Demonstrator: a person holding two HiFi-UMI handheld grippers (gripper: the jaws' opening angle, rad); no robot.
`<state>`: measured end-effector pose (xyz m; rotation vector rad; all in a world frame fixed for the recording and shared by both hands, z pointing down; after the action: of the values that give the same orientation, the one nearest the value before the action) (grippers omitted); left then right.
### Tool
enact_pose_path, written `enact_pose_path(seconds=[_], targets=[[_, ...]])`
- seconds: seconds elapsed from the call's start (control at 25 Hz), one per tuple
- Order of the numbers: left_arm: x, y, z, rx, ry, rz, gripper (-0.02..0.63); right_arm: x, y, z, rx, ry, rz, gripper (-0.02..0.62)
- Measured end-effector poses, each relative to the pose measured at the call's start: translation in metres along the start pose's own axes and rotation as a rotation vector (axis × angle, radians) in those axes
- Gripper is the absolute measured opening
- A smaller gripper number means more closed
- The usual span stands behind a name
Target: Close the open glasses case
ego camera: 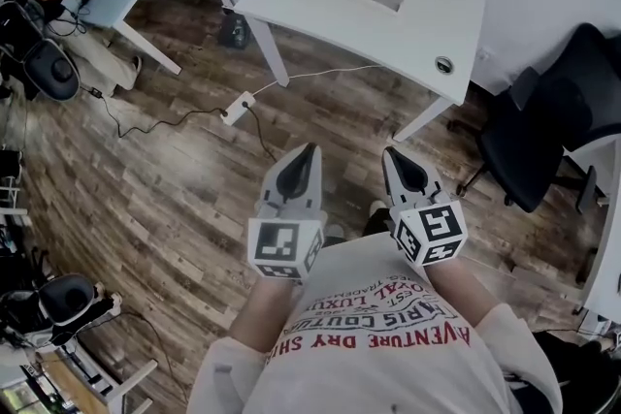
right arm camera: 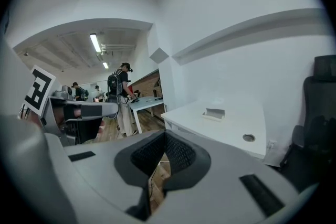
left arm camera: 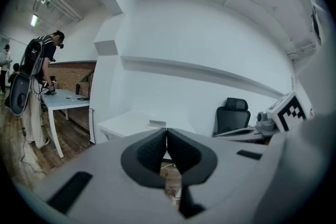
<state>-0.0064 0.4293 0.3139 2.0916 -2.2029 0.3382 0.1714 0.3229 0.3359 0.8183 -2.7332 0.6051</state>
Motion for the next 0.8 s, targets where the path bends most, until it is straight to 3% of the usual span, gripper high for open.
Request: enact_pose_path(seconds=[0.36,0.8], targets=[[0.050,0.034,-0.014,-0.057,0.024,0.031,0.008,0.068,-0.026,0.015,0.017,0.031,0.022,0.012],[0.172,0.069,0.032,-0.068,-0.002,0.109,0.008,0.164,-0.102,0.099,-0.020,0.028,0.099,0.012]])
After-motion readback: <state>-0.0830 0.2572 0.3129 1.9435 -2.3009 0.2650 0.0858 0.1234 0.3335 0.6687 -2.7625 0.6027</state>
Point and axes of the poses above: the fingertips, and each gripper's own axes: x forward along the fingers, y to its left, z out of its top, the point moved 9 cm from there along -x, backward along the fingers, and after that the axes turned 13 degrees about x, right-handed, at the moved point
